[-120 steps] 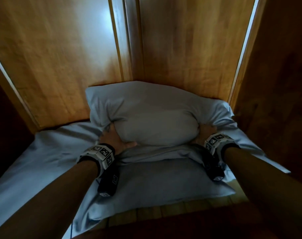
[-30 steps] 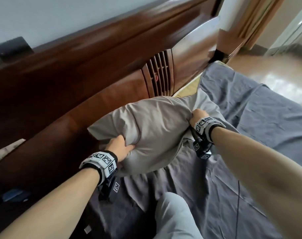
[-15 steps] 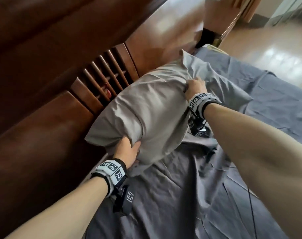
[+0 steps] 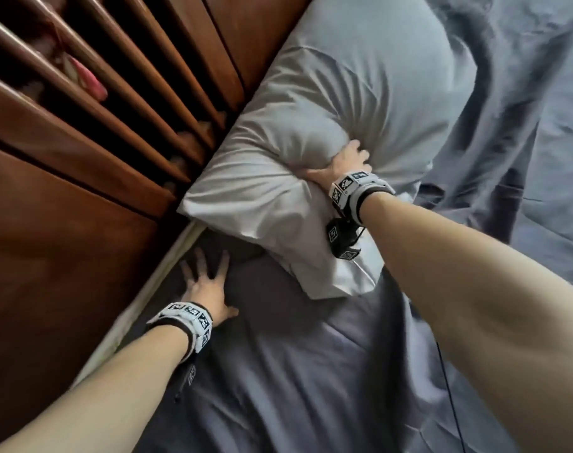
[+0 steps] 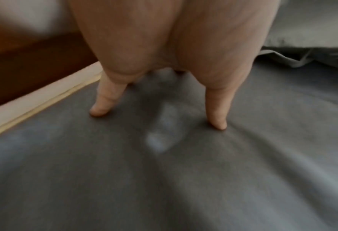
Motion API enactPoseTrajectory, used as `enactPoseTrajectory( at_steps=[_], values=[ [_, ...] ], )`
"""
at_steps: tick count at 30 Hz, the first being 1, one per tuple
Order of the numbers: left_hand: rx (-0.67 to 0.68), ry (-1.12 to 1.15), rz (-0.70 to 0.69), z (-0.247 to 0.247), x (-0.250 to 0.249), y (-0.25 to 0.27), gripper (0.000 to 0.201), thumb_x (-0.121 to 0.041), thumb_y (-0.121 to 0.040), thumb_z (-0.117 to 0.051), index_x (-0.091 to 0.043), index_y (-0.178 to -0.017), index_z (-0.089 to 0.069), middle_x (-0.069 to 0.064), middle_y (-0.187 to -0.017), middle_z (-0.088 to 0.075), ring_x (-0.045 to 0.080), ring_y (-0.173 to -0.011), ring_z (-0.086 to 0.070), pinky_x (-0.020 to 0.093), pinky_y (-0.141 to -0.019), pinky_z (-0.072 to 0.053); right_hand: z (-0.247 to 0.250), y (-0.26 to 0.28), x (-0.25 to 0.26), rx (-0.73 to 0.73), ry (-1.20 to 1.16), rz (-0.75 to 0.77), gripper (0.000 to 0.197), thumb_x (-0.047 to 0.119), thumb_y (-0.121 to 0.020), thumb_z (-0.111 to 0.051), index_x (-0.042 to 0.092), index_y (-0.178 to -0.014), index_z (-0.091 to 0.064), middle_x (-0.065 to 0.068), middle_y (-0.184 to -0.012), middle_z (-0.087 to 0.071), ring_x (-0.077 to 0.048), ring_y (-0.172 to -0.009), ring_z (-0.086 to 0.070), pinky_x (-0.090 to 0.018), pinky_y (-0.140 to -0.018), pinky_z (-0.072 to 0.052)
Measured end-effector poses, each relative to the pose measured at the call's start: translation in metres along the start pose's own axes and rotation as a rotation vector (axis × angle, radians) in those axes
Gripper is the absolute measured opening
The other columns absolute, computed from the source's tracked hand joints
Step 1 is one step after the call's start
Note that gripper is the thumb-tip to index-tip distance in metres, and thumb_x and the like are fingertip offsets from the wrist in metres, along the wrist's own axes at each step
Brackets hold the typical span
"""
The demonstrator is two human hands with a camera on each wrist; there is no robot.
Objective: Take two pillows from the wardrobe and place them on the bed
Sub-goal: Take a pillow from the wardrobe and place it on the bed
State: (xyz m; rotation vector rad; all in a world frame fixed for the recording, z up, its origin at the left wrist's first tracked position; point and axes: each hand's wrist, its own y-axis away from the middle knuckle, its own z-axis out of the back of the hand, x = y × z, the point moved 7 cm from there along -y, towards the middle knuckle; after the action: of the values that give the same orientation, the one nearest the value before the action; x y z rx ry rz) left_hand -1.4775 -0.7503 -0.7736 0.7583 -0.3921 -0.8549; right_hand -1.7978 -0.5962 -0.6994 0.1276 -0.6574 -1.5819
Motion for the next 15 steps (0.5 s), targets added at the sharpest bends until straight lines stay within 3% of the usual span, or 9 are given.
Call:
enactPoseTrajectory(
  at_steps=[2,3,5,6,8,11,15],
  values=[
    [0.014,-0.008,-0.014,-0.002,0.003,-0.001,0.129,-0.048,-0.069,-0.082,-0.039,-0.151,0.017,0.019,-0.158,0.030,0.054,-0.145,0.014,0.064,-0.114,-0.026,-0.002,-0.004,0.001,0.085,-0.040,-0.058,0.120,0.070,-0.042,-0.080,0.009,-0.137,-0.041,-0.014,-0.137,-0.050,-0.033,-0.126,-0.051,-0.041,-0.105,-0.042],
    [0.024,-0.008,-0.025,-0.001,0.005,-0.002,0.127,-0.046,-0.070,-0.082,-0.039,-0.152,0.015,0.019,-0.158,0.030,0.055,-0.145,0.013,0.062,-0.115,-0.025,-0.001,-0.004,0.005,0.124,-0.066,-0.047,0.099,0.062,-0.052,-0.080,0.009,-0.131,-0.050,-0.013,-0.132,-0.057,-0.032,-0.121,-0.057,-0.036,-0.100,-0.046],
    [0.047,0.001,-0.039,0.005,0.007,-0.002,0.123,-0.043,-0.072,-0.081,-0.040,-0.153,0.012,0.019,-0.159,0.028,0.055,-0.145,0.011,0.059,-0.116,-0.022,0.012,0.001,0.011,0.101,-0.128,-0.015,0.054,0.035,-0.074,-0.073,0.006,-0.119,-0.061,-0.015,-0.123,-0.066,-0.033,-0.112,-0.063,-0.032,-0.090,-0.050],
    [0.053,0.004,-0.046,0.007,0.007,-0.002,0.122,-0.042,-0.073,-0.081,-0.040,-0.153,0.011,0.019,-0.159,0.027,0.055,-0.145,0.010,0.058,-0.117,-0.020,0.022,0.003,0.012,0.065,-0.158,-0.007,0.042,0.024,-0.080,-0.067,0.004,-0.117,-0.062,-0.017,-0.121,-0.066,-0.035,-0.111,-0.063,-0.032,-0.089,-0.050],
    [0.060,-0.001,-0.052,0.009,0.006,-0.001,0.121,-0.042,-0.074,-0.080,-0.040,-0.154,0.010,0.019,-0.160,0.026,0.056,-0.145,0.009,0.057,-0.118,-0.020,0.043,0.008,0.011,-0.018,-0.219,-0.011,0.035,0.014,-0.084,-0.059,0.000,-0.115,-0.062,-0.019,-0.118,-0.066,-0.036,-0.111,-0.062,-0.031,-0.084,-0.048],
    [0.065,0.031,-0.052,0.008,0.005,-0.001,0.121,-0.041,-0.073,-0.080,-0.041,-0.153,0.011,0.016,-0.159,0.029,0.055,-0.145,0.012,0.055,-0.119,-0.020,0.070,0.015,0.012,-0.118,-0.278,-0.004,0.033,0.020,-0.084,-0.062,-0.001,-0.109,-0.065,-0.020,-0.113,-0.069,-0.036,-0.105,-0.064,-0.027,-0.072,-0.041],
    [0.014,0.056,-0.068,0.004,0.005,-0.006,0.122,-0.041,-0.071,-0.081,-0.040,-0.153,0.009,0.018,-0.159,0.027,0.056,-0.144,0.011,0.057,-0.118,-0.018,0.039,0.012,0.011,0.013,-0.257,-0.012,0.053,0.040,-0.082,-0.067,0.003,-0.118,-0.062,-0.018,-0.119,-0.067,-0.037,-0.109,-0.063,-0.027,-0.075,-0.040]
  ],
)
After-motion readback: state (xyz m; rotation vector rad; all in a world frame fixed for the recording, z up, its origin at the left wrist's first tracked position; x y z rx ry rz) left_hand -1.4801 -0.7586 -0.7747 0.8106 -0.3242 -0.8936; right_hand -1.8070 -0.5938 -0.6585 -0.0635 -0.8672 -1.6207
